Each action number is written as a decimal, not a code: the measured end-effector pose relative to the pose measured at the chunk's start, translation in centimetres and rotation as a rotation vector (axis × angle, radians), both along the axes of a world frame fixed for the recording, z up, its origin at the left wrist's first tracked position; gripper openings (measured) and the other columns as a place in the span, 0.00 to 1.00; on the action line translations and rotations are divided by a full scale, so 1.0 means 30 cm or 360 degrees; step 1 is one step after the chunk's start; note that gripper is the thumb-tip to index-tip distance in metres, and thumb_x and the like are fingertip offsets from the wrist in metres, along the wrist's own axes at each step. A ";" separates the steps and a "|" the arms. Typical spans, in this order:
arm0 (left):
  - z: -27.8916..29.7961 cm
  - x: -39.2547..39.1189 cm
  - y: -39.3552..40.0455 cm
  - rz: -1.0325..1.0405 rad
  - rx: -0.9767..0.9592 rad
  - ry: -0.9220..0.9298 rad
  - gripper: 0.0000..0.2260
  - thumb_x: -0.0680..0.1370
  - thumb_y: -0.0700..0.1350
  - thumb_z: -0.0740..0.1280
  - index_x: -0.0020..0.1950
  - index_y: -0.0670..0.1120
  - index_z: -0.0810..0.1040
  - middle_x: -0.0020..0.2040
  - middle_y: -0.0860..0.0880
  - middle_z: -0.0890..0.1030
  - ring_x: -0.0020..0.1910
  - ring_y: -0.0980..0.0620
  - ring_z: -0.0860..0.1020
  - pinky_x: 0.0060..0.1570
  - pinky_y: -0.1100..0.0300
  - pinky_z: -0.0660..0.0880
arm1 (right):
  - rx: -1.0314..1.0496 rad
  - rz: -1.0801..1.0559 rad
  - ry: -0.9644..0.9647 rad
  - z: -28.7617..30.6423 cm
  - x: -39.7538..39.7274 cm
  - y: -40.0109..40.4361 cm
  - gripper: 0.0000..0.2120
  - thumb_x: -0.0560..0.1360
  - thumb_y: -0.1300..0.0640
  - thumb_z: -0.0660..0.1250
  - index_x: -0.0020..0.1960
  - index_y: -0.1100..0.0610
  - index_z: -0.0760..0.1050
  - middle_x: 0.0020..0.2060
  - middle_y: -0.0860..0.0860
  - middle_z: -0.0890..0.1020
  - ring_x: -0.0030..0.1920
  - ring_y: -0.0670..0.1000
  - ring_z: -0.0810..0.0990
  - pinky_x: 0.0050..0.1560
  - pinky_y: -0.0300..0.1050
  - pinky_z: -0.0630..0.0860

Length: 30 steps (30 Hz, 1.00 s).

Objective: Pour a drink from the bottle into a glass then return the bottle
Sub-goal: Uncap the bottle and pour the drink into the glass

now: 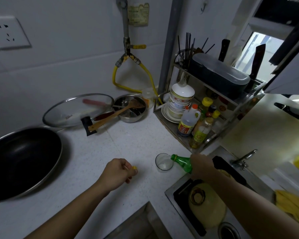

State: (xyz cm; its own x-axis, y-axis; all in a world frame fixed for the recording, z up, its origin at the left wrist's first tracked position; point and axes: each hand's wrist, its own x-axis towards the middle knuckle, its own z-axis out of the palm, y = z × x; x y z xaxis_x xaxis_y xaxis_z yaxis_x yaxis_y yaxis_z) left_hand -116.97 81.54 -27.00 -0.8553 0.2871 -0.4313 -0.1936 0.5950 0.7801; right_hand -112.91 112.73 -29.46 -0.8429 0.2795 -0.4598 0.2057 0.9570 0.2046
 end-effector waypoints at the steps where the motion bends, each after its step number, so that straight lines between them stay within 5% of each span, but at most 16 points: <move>1: 0.000 0.001 0.001 -0.0002 -0.0002 -0.0002 0.09 0.75 0.47 0.74 0.45 0.41 0.83 0.39 0.45 0.86 0.38 0.48 0.85 0.37 0.64 0.77 | 0.0006 0.0006 0.0001 0.000 0.002 0.003 0.29 0.67 0.49 0.76 0.64 0.56 0.71 0.60 0.54 0.76 0.59 0.55 0.78 0.55 0.48 0.78; 13: -0.018 0.021 0.006 -0.0026 0.0030 0.0024 0.08 0.75 0.48 0.74 0.45 0.43 0.83 0.38 0.45 0.86 0.36 0.49 0.85 0.41 0.59 0.82 | 0.0044 -0.0006 0.0034 0.005 0.033 0.024 0.30 0.67 0.50 0.76 0.64 0.58 0.69 0.59 0.54 0.76 0.58 0.55 0.79 0.53 0.47 0.78; 30: -0.027 0.039 0.015 -0.0005 0.0042 0.0003 0.09 0.74 0.47 0.75 0.45 0.42 0.83 0.37 0.44 0.86 0.35 0.49 0.85 0.33 0.67 0.77 | -0.0045 0.0007 0.0050 -0.004 0.055 0.054 0.33 0.67 0.50 0.76 0.67 0.58 0.68 0.59 0.55 0.76 0.58 0.55 0.79 0.54 0.48 0.80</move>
State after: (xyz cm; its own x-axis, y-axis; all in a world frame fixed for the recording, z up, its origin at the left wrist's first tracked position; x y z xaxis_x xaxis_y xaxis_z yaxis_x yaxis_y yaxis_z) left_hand -115.79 82.00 -27.81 -0.8552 0.3010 -0.4220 -0.1903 0.5750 0.7957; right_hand -111.27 114.34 -29.57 -0.8582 0.2631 -0.4408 0.2076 0.9632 0.1708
